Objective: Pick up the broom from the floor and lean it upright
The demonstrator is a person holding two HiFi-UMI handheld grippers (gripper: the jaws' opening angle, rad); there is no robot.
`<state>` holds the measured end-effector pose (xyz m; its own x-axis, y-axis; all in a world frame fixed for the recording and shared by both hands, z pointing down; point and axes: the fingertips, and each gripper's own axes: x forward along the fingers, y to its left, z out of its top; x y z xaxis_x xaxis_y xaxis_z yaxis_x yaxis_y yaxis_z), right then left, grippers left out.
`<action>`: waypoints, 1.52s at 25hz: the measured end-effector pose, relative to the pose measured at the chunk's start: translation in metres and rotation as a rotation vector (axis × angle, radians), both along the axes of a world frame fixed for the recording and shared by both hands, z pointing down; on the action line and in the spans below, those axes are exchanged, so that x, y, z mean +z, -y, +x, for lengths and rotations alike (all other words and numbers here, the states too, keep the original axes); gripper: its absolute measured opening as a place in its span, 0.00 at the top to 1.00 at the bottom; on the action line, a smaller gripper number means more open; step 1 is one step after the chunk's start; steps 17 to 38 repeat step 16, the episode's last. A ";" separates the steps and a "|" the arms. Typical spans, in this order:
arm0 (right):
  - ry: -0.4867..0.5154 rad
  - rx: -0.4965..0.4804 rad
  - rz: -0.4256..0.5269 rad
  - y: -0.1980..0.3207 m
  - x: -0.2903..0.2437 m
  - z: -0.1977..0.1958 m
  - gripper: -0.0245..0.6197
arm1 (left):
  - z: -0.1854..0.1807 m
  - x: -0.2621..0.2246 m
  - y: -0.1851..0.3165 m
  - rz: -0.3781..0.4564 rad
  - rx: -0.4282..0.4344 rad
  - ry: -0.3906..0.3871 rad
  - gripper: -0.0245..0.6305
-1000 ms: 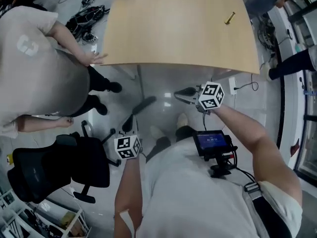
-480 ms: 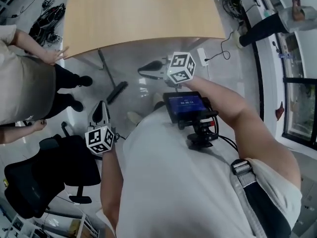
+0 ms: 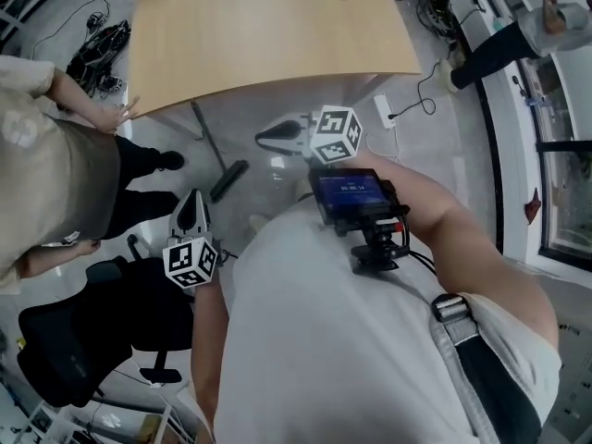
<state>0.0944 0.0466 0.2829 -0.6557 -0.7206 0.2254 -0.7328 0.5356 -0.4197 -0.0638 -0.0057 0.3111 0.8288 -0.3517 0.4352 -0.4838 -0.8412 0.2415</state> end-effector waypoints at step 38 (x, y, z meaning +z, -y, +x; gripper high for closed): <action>0.021 0.009 -0.031 -0.032 0.021 -0.037 0.94 | -0.020 0.021 -0.049 -0.035 0.068 0.019 0.95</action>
